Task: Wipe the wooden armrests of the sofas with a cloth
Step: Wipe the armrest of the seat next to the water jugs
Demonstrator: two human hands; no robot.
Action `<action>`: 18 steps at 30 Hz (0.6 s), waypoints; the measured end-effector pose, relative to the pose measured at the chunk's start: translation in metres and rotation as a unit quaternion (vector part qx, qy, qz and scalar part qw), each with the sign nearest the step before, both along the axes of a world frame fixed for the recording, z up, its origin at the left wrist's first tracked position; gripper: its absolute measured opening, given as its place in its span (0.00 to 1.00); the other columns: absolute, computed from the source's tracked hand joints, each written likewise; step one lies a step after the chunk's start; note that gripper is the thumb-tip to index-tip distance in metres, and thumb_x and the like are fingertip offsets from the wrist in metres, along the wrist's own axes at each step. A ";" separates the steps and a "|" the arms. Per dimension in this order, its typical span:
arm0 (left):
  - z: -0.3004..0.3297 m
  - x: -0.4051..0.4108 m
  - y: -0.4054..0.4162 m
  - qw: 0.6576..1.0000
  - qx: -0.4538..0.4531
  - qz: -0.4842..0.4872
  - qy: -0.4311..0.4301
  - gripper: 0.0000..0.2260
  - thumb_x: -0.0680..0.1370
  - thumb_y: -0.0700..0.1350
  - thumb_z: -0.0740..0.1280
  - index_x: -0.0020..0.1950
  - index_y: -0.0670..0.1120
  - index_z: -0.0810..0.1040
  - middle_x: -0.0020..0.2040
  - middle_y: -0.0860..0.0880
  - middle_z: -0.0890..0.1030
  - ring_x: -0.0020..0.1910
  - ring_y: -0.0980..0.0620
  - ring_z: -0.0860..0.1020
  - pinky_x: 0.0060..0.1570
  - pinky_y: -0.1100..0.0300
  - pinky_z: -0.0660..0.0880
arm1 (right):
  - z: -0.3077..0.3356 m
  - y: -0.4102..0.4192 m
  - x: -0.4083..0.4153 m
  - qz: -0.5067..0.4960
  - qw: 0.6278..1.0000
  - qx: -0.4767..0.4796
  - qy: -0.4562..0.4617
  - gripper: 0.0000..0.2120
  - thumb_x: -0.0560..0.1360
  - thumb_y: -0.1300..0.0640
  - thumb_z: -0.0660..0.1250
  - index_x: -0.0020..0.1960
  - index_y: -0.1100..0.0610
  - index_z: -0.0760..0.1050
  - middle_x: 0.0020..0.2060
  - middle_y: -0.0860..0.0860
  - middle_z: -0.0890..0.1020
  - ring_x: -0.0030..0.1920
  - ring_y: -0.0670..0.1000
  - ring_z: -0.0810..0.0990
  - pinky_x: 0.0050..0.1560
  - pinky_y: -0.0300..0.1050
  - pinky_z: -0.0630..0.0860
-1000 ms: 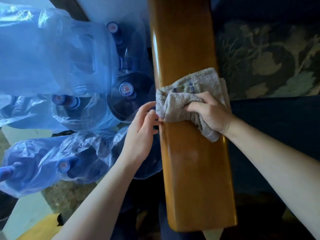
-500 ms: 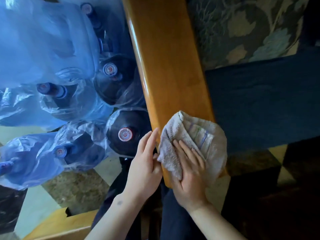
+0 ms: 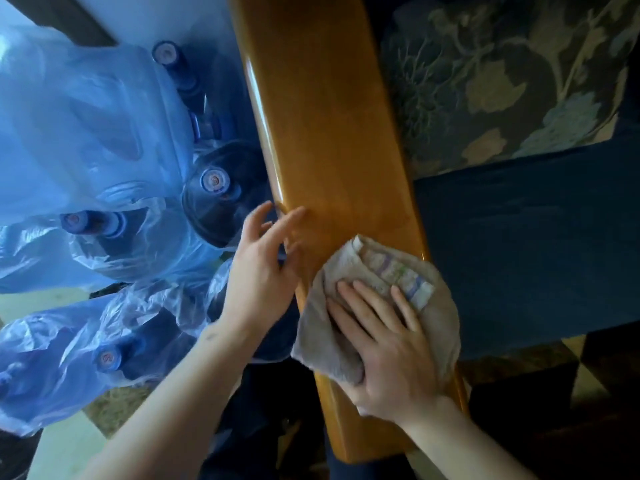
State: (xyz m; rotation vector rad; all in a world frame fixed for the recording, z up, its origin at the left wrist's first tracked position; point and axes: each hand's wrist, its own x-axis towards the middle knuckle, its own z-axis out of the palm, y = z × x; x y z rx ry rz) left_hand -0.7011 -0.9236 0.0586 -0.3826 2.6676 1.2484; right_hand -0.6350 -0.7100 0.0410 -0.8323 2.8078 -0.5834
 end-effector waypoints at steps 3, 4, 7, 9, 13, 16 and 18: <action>-0.002 -0.062 -0.024 0.998 0.022 0.039 -0.036 0.24 0.81 0.39 0.68 0.75 0.55 0.73 0.67 0.52 0.80 0.57 0.60 0.82 0.56 0.64 0.80 | -0.008 -0.028 -0.072 -0.033 0.999 -0.003 0.038 0.30 0.81 0.36 0.56 0.78 0.49 0.71 0.80 0.47 0.69 0.82 0.49 0.62 0.82 0.59 0.54; -0.003 -0.078 -0.033 0.996 0.036 0.061 -0.062 0.25 0.81 0.40 0.68 0.76 0.57 0.72 0.58 0.57 0.84 0.50 0.66 0.82 0.47 0.71 0.78 | -0.009 -0.037 -0.095 -0.041 0.998 0.000 0.048 0.30 0.81 0.36 0.58 0.78 0.49 0.70 0.80 0.48 0.69 0.82 0.50 0.63 0.82 0.59 0.54; -0.003 -0.118 -0.059 0.983 0.083 0.108 -0.126 0.28 0.79 0.43 0.68 0.77 0.62 0.68 0.38 0.62 0.86 0.30 0.68 0.79 0.29 0.72 0.71 | -0.013 -0.072 -0.165 -0.068 0.995 -0.004 0.071 0.32 0.78 0.36 0.64 0.78 0.49 0.71 0.80 0.49 0.70 0.82 0.51 0.64 0.82 0.60 0.55; -0.003 -0.133 -0.066 0.979 0.098 0.111 -0.139 0.29 0.78 0.43 0.68 0.77 0.62 0.68 0.36 0.66 0.85 0.27 0.68 0.78 0.29 0.68 0.71 | -0.014 -0.092 -0.205 -0.082 0.993 -0.013 0.087 0.31 0.79 0.36 0.63 0.78 0.49 0.71 0.79 0.49 0.71 0.81 0.51 0.64 0.82 0.60 0.55; -0.011 -0.159 -0.076 0.966 0.156 0.139 -0.150 0.29 0.72 0.46 0.77 0.71 0.63 0.74 0.41 0.62 0.87 0.41 0.63 0.85 0.51 0.50 0.82 | -0.013 -0.131 -0.277 -0.093 0.991 -0.010 0.101 0.32 0.78 0.38 0.61 0.78 0.50 0.71 0.79 0.50 0.72 0.81 0.52 0.66 0.82 0.61 0.57; -0.015 -0.170 -0.079 0.953 0.194 0.151 -0.177 0.39 0.68 0.47 0.82 0.76 0.58 0.72 0.39 0.62 0.87 0.42 0.65 0.85 0.46 0.64 0.80 | -0.013 -0.158 -0.326 -0.097 0.989 -0.013 0.114 0.32 0.77 0.38 0.60 0.77 0.51 0.73 0.78 0.51 0.73 0.80 0.53 0.67 0.81 0.61 0.58; -0.017 -0.173 -0.078 0.948 0.199 0.169 -0.183 0.41 0.67 0.45 0.83 0.77 0.54 0.71 0.38 0.66 0.86 0.39 0.69 0.83 0.38 0.76 0.74 | -0.013 -0.172 -0.350 -0.097 0.987 -0.017 0.124 0.32 0.76 0.39 0.61 0.76 0.52 0.74 0.77 0.52 0.74 0.79 0.54 0.69 0.80 0.62 0.60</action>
